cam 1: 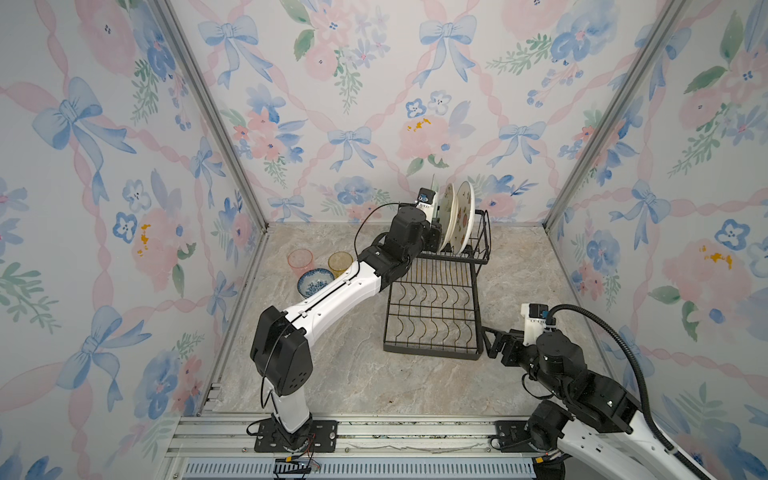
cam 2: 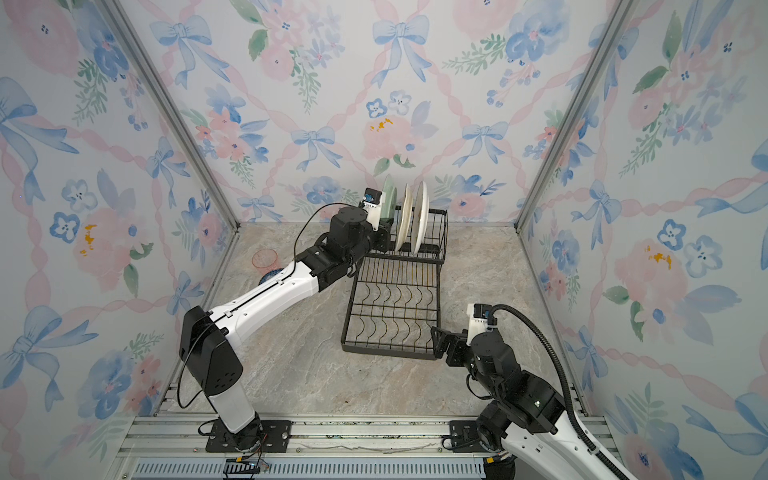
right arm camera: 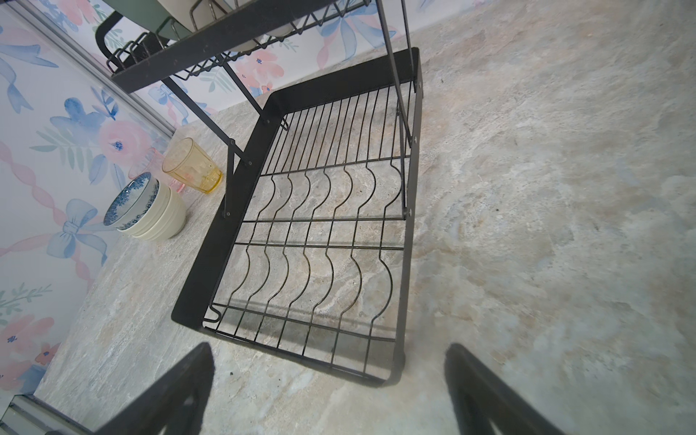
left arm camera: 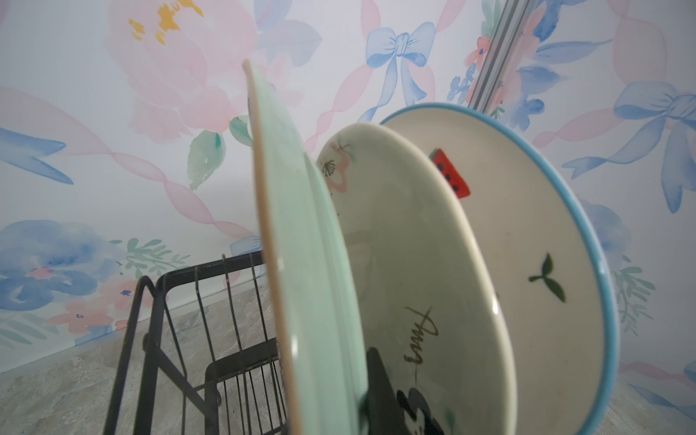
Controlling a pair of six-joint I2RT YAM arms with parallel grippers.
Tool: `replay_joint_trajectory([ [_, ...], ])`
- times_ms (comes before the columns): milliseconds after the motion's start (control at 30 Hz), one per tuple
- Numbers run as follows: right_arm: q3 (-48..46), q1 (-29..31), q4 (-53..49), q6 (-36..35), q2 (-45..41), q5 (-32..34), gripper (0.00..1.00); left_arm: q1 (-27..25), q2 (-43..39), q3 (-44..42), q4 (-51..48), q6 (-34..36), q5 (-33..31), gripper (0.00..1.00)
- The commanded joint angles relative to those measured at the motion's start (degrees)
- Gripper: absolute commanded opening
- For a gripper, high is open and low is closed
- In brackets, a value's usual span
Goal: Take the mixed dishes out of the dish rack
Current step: 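Lift the green plate up out of the rack with the left gripper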
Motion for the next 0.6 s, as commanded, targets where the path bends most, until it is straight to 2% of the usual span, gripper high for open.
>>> replay_joint_trajectory([
  [0,-0.73,-0.59,-0.24,0.76,-0.48,0.82,0.97,-0.65,-5.73,1.4,10.91,3.6,0.56,0.0],
  [567,0.23,-0.58,0.1,0.82,0.55,0.48,0.97,-1.86,-15.31,-5.03,13.3,7.4,-2.04,0.0],
])
